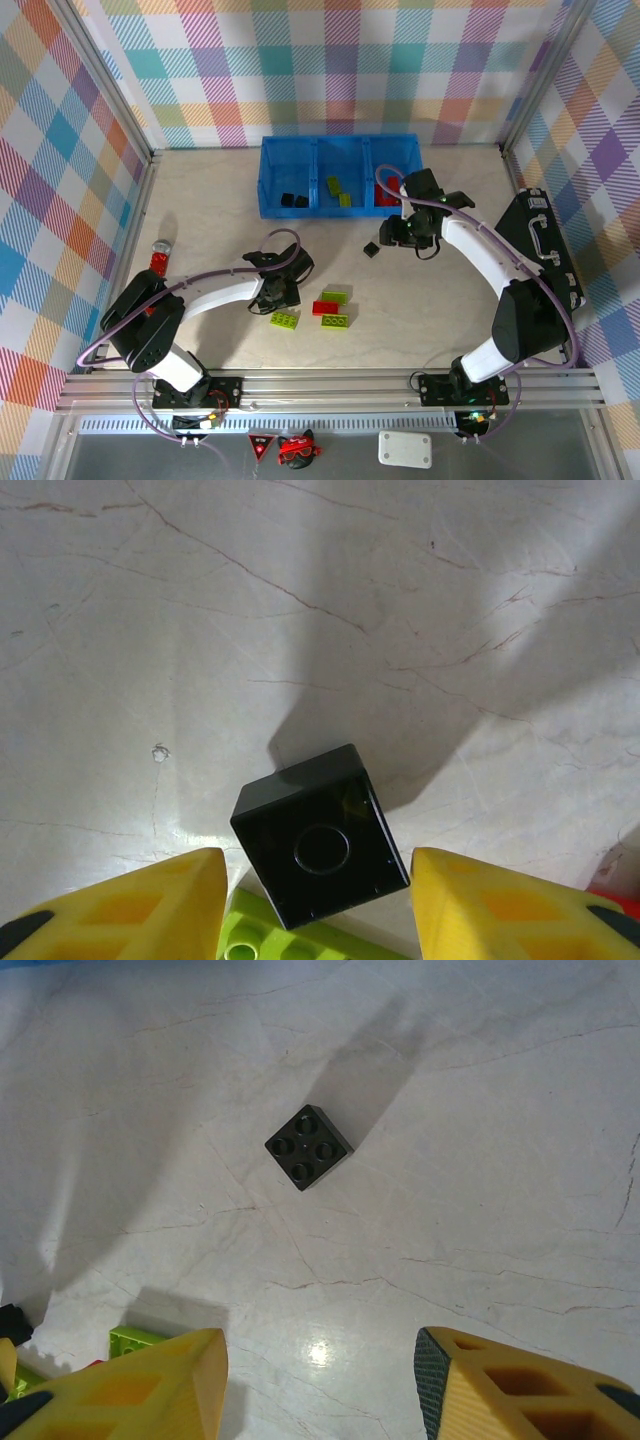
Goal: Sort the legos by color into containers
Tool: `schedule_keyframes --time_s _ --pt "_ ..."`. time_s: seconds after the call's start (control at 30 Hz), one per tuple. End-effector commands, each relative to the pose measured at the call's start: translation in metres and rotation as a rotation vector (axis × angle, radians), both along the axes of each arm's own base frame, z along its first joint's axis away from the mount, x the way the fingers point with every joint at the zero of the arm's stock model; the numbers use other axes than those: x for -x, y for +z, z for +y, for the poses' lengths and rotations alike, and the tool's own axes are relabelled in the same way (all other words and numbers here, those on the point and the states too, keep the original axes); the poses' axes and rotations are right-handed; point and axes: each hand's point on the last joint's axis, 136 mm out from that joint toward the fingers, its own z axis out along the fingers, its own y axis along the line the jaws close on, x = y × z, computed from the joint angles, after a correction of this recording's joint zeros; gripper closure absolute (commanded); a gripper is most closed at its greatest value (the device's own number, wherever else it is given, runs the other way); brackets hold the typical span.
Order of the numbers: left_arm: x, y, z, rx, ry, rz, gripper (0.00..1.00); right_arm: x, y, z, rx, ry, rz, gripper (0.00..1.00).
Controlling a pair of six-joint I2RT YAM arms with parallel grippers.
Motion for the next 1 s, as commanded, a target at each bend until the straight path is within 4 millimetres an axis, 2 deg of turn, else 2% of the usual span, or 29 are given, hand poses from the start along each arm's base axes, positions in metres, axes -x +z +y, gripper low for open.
schedule_keyframes --time_s 0.0,0.27,0.57,0.73,0.97 --pt "0.004 -0.007 0.009 -0.034 0.013 0.012 0.51 0.004 0.004 0.003 -0.015 0.014 0.001 0.46" --pt "0.003 -0.012 0.005 -0.032 -0.014 0.023 0.58 0.001 0.005 0.011 -0.056 0.013 0.012 0.46" --pt "-0.001 -0.001 0.005 -0.038 -0.038 0.004 0.67 0.002 0.003 0.012 -0.065 0.001 0.017 0.46" --pt "-0.007 0.014 0.003 -0.030 -0.074 -0.033 0.71 0.002 0.006 0.012 -0.068 0.000 0.012 0.46" --pt "-0.030 0.051 0.004 -0.020 -0.127 -0.101 0.80 0.004 0.009 0.010 -0.069 -0.012 0.002 0.46"
